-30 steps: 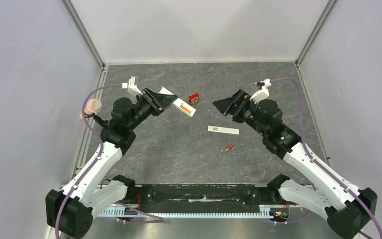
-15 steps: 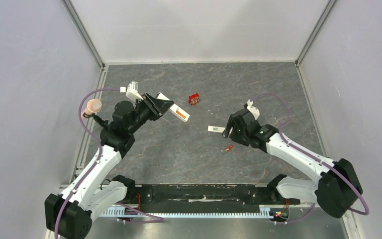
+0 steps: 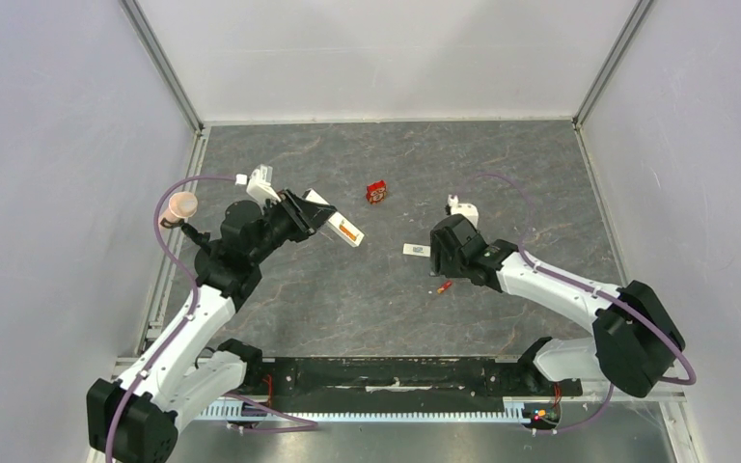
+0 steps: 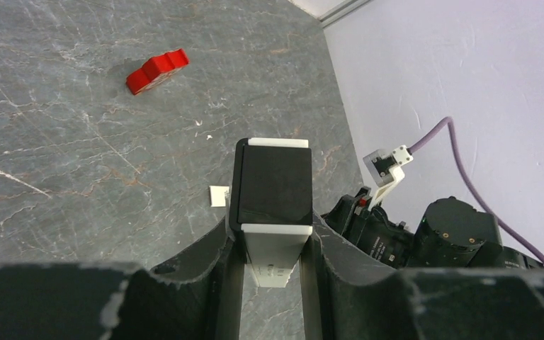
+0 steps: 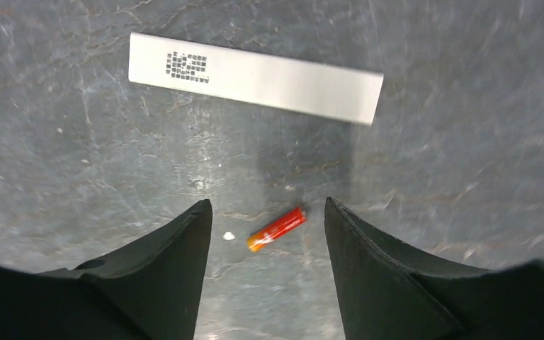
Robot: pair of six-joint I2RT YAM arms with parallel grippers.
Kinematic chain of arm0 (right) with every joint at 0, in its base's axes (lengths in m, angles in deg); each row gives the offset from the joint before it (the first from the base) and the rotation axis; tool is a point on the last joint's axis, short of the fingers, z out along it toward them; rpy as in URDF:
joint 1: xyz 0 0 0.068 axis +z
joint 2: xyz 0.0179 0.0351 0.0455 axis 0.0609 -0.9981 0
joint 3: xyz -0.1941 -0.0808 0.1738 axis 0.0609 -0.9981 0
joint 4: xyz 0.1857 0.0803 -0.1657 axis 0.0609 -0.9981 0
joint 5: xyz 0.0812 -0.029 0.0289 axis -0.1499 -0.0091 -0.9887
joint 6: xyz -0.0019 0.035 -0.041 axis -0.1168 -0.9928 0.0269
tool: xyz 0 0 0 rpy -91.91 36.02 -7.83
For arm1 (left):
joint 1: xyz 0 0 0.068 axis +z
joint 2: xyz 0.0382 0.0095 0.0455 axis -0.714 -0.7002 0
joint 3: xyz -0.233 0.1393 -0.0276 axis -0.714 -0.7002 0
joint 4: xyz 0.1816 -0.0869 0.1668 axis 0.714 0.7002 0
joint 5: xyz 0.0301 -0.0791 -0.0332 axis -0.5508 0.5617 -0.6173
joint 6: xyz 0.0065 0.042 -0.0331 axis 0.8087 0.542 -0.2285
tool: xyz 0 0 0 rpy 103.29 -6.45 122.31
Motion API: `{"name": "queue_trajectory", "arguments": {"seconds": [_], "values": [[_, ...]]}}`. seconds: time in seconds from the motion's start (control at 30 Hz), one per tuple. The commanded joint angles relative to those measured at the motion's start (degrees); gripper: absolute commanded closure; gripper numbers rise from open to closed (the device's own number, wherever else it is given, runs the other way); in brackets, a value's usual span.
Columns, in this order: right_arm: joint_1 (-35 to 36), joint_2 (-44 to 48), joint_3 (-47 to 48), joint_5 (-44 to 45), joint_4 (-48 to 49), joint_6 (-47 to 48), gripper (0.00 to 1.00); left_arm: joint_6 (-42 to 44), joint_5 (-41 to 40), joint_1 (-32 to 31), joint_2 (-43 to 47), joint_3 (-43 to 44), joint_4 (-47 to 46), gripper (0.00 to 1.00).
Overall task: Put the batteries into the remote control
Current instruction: Pick up the battery from the center of the board.
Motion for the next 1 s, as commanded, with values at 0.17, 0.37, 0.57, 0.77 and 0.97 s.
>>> {"name": "queue_trajectory", "arguments": {"seconds": [0.17,0.37,0.57,0.77,0.97], "values": [[-0.6,1.0,-0.8,-10.4,4.1,51.0,0.34,4.6,-0.9,1.4,1.5,2.2,1.0,0.98],[-0.7,2.4,-2.3,-25.3,-0.5,70.6,0.28,4.9,0.3,2.2,0.2,3.2,1.2,0.98],[-0.9,-2.0,-2.3,-23.7,-3.8,78.5,0.31,5.3,0.6,3.3,0.1,4.1,1.8,0.98],[-0.9,-6.4,-1.2,-24.8,-4.3,81.7,0.41,5.5,1.4,4.5,0.2,4.6,2.5,0.98],[-1.1,-9.2,-0.3,-23.5,-2.0,82.1,0.46,5.6,2.0,5.3,0.1,5.1,2.6,0.98]]}}
